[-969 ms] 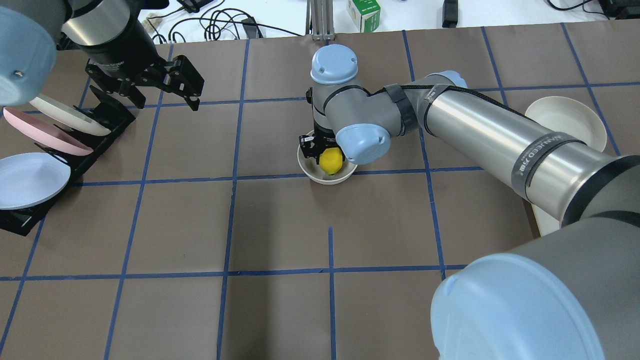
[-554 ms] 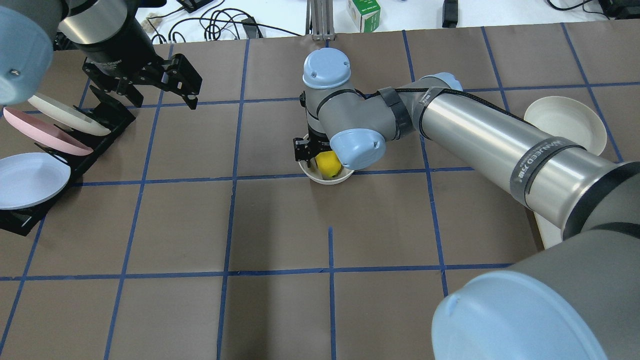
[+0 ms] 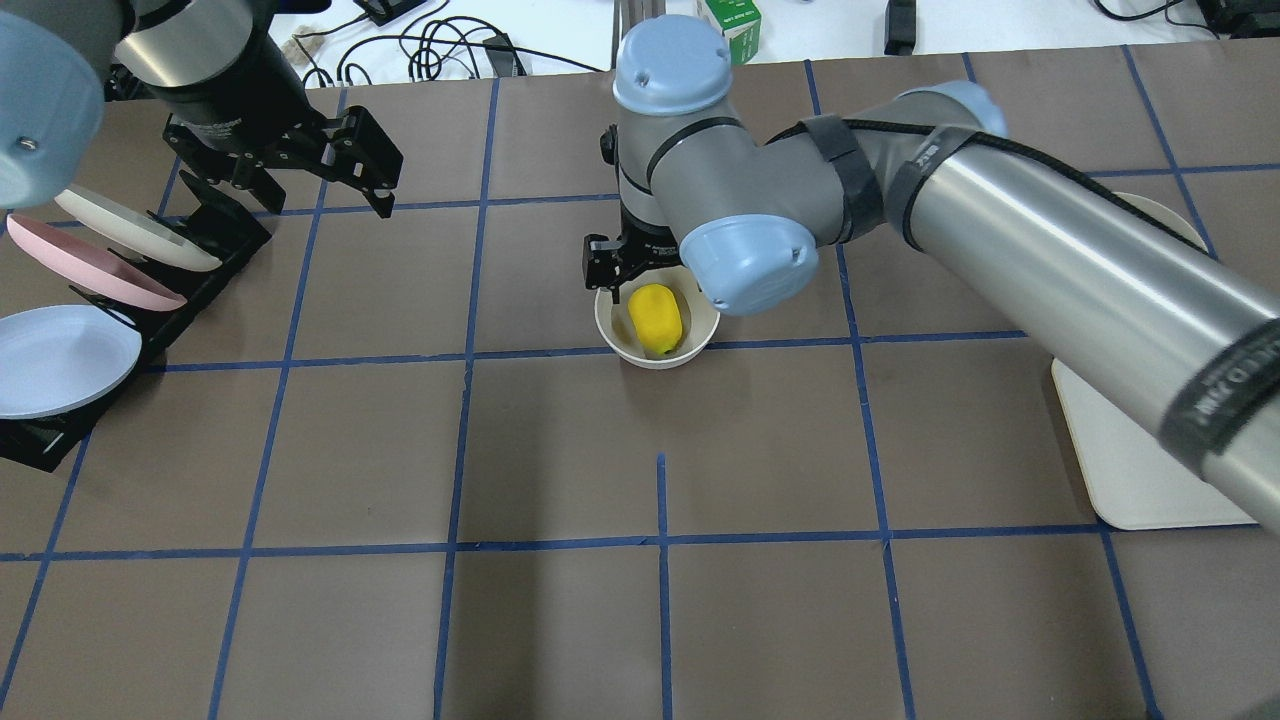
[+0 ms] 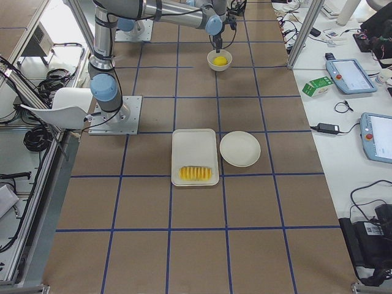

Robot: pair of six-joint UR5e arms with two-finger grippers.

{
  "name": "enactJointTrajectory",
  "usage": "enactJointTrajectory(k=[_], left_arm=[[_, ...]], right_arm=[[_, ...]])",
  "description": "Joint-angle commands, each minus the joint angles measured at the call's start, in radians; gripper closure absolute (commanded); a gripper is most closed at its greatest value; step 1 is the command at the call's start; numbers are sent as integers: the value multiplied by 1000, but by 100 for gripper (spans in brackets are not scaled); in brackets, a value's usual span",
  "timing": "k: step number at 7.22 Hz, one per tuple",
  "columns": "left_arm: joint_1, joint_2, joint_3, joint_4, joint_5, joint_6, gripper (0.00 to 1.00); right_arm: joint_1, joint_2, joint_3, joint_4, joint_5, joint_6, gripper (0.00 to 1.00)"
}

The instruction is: Place bowl and put lemon in it

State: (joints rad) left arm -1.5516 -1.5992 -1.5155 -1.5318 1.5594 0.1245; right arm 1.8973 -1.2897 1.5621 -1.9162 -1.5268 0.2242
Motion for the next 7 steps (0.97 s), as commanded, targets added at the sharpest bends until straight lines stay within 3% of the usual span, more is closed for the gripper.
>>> enactJointTrajectory(k=[1, 2, 4, 7], left_arm=[[-1, -1, 0, 1, 1, 0, 0], [-1, -1, -2, -1, 1, 0, 0], [-2, -1, -3, 1, 1, 0, 0], [-2, -4, 0, 1, 2, 0, 0]], right_arm=[[-169, -162, -16, 200, 8, -84, 0], [-244, -215, -10, 254, -4, -232, 0], [-262, -324, 56, 304, 7, -263, 0], [-264, -326, 79, 287, -4, -273, 0]])
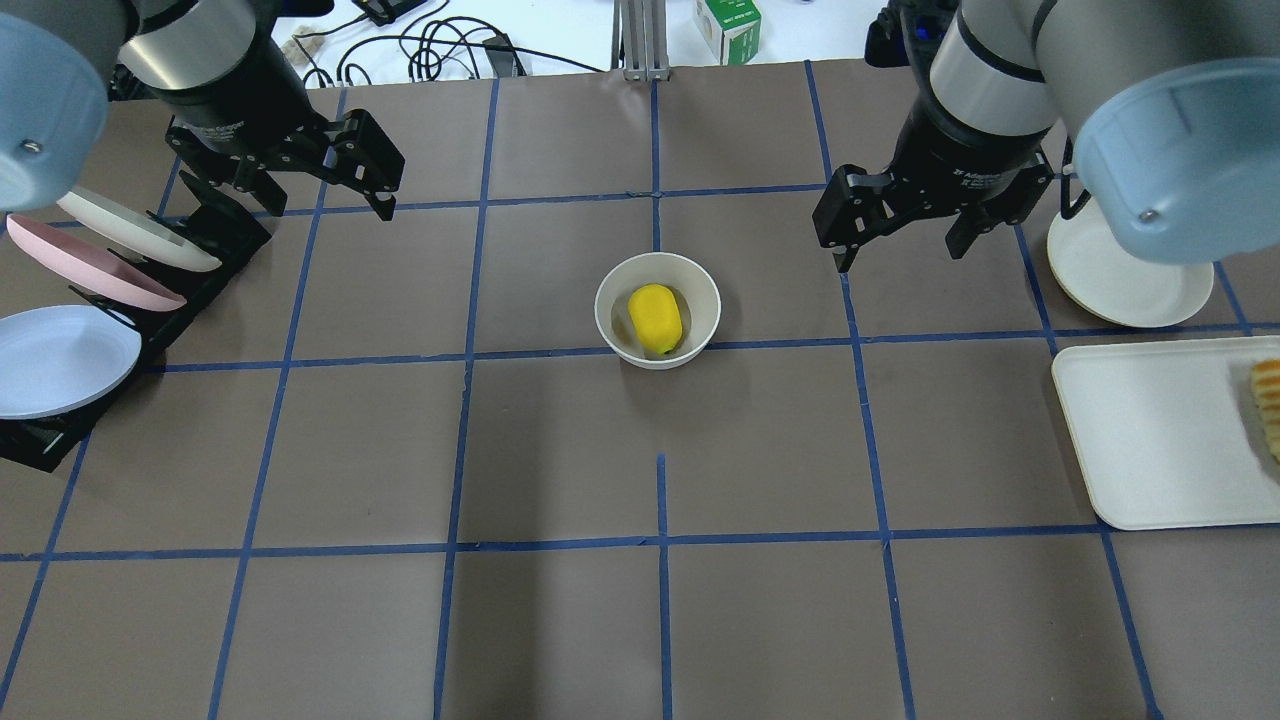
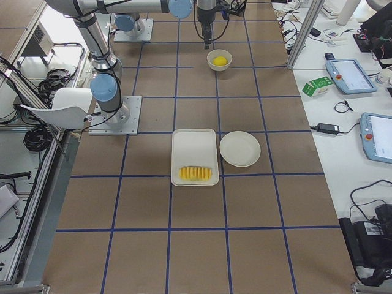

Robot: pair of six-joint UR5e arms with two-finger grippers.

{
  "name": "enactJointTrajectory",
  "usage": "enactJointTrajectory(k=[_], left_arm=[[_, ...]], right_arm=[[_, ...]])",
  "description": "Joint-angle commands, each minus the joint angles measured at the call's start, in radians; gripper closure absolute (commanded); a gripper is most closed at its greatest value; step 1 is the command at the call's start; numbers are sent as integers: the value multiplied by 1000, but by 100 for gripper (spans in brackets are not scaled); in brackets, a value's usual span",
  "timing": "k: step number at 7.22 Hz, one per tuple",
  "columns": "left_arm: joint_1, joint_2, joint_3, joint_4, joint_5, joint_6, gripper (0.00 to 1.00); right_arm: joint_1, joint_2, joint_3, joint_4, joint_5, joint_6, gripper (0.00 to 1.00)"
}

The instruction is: Place bowl and put lemon in it

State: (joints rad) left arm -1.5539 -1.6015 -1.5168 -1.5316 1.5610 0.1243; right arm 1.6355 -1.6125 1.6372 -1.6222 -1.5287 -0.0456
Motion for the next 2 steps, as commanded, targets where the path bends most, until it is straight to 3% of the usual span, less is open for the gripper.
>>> enactJointTrajectory(k=[1, 2], left_arm=[[0, -3, 1, -1, 1, -3, 0], [-2, -3, 1, 1, -1, -8, 0]], right_arm=[[0, -3, 4, -8, -4, -5, 0], [0, -3, 6, -10, -2, -2, 0]])
